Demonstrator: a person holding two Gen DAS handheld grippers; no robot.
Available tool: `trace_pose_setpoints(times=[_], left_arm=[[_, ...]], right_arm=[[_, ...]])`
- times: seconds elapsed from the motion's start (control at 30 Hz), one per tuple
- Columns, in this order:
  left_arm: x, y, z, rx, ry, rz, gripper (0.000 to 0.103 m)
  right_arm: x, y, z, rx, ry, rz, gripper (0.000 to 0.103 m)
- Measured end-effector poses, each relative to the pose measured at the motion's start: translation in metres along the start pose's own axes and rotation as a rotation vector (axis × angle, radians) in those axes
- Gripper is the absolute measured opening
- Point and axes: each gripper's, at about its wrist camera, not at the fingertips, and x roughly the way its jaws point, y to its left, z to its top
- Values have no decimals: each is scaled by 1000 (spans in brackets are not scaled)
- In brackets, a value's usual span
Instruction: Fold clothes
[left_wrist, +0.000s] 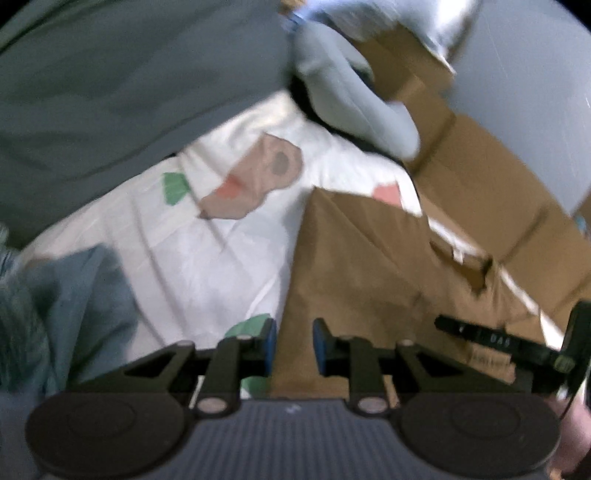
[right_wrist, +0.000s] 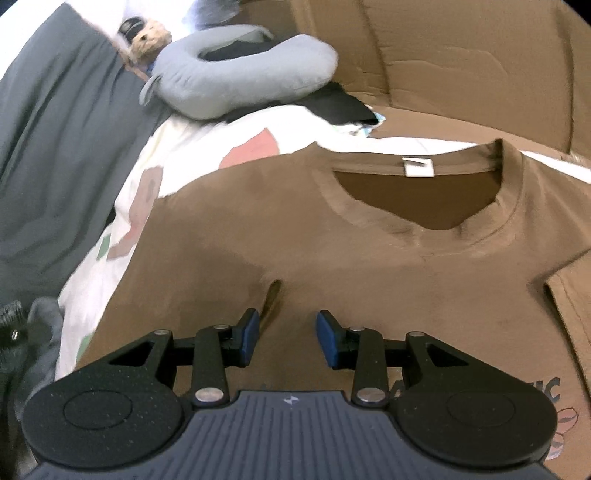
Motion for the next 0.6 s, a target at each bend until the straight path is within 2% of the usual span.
trace_pose_setpoints(times=[0.23, 0.3, 0.33, 0.37, 0.4, 0.6], left_arm=[[1, 9, -35, -240, -17, -35, 27], [3, 11, -46, -300, -9, -48, 29], [5, 11, -52, -326, -5, -64, 33], [9, 12, -57, -345, 9, -85, 42], [12, 12, -61, -354, 16, -94, 44], [25, 12, -79, -406, 30, -133, 44]], right_arm=[[5, -13, 7, 57, 2, 55, 44], [8, -14, 10, 74, 3, 69, 44], [9, -14, 11, 77, 4, 74, 44], [11, -14, 11, 79, 6, 78, 44], [13, -14, 12, 80, 10, 82, 44], [22, -15, 13, 90, 27, 109, 45]])
